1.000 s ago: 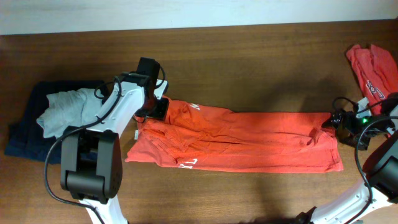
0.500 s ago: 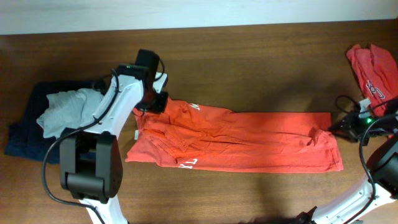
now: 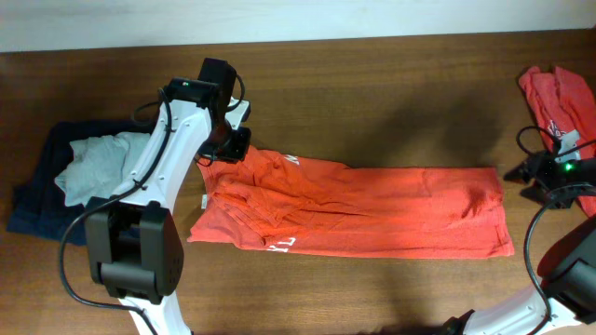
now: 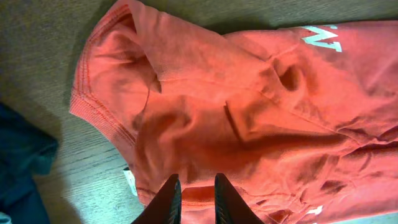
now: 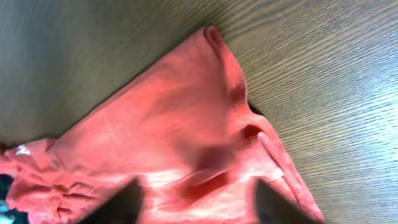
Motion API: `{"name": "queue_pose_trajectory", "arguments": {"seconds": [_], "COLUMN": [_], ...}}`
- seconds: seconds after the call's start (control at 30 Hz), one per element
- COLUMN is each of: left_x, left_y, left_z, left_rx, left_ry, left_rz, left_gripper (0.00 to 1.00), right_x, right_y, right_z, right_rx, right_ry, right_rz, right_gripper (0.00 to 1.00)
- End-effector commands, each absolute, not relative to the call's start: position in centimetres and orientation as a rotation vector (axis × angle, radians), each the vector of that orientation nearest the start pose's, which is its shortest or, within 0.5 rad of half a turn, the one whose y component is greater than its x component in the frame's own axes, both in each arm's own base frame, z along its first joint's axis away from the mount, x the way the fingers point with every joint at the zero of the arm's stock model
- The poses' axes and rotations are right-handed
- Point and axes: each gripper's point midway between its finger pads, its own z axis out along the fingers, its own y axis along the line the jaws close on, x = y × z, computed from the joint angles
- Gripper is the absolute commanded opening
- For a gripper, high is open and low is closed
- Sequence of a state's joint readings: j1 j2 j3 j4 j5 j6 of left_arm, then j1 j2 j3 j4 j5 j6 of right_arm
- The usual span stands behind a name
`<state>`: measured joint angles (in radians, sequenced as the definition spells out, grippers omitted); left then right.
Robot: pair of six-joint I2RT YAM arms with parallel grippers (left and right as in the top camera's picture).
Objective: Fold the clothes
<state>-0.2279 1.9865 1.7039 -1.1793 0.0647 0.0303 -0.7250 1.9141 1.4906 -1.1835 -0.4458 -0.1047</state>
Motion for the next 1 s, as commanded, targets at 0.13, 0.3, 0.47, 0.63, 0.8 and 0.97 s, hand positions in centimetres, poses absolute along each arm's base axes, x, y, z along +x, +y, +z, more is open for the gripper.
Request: {"name": "queue_pose_trajectory", "arguments": {"seconds": [0.13, 0.3, 0.47, 0.63, 0.8, 0.97], "left_x": [39.2, 38.8, 38.7, 37.1, 36.0, 35.7], "left_y": [-10.5, -11.3, -11.6, -12.0, -12.3, -12.5], "left_z": [10.3, 10.3, 10.0, 8.4, 5.5, 3.0], "left_rx": [0.396, 0.402, 0.404, 0.407, 0.406, 0.411], "left_ry": [3.015, 3.023, 3.031, 3.083, 3.103, 3.078], "left_rz": [-0.147, -0.224, -0.245, -0.311, -0.354, -0.379], "left_gripper": [0.19, 0.20, 0.20, 0.20, 0.20, 0.20], "right_x": [33.6, 31.1, 28.9, 27.9, 27.7, 27.8], "right_y": [-15.5, -14.1, -14.2, -14.5, -14.3, -14.2], "right_z": [11.0, 9.4, 6.7, 4.8, 3.5, 1.6], "right_rx": [0.874, 0.948, 1.183, 1.264, 1.281, 1.265], "right_ry": [2.634, 2.837, 2.986, 3.018, 3.003, 2.979], "right_rz": [0.850, 0.724, 0.374, 0.142, 0.130, 0.126], "right_gripper": [0.44, 0.25, 0.04, 0.04, 0.04, 0.04]}}
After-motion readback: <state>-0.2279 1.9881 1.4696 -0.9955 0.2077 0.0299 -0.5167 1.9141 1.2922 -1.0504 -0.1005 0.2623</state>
